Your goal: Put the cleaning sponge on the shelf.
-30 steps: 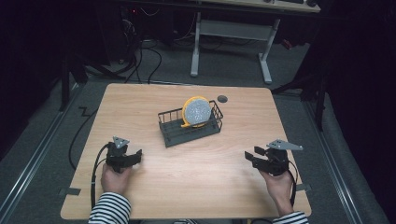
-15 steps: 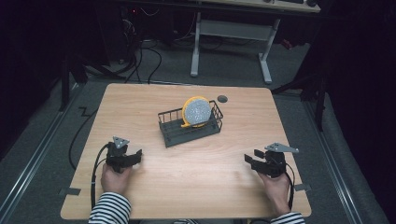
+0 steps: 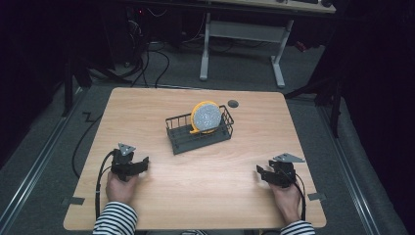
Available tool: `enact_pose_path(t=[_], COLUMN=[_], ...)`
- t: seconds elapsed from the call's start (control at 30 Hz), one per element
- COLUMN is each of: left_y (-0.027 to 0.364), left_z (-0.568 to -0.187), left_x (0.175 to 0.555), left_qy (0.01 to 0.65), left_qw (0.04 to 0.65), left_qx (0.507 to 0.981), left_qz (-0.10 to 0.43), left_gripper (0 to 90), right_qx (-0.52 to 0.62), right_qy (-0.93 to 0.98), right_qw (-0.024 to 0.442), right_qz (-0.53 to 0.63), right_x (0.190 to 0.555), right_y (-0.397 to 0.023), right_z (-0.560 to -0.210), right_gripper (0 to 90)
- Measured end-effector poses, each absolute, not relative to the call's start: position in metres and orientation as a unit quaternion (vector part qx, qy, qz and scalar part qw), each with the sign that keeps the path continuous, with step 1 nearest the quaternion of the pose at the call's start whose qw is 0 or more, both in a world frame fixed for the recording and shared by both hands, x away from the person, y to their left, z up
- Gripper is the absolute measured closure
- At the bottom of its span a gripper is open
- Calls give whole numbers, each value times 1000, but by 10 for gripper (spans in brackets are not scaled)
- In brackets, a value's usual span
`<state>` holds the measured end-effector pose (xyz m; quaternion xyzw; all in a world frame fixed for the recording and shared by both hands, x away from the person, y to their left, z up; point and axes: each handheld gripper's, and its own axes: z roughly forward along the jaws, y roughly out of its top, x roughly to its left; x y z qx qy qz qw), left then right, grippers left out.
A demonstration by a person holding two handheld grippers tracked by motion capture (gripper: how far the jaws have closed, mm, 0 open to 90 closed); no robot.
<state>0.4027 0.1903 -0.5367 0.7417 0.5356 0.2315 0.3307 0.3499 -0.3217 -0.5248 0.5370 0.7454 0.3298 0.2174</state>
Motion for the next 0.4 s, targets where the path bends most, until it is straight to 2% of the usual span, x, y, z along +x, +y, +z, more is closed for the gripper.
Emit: enact_pose_path(t=[0.07,0.4], left_y=[190,190], left_z=[-537,-537], left_x=[403,403], left_qy=[536,536], left_qw=[331,331], left_qx=[742,741], left_qz=[232,232], left_gripper=[263,263], right_qx=[530,535], right_qy=[749,746], right_qw=[236,238], right_qz=[319,316], right_x=[349,349], right_y=[-320,-319], right_z=[-530,-530], right_gripper=[384,372])
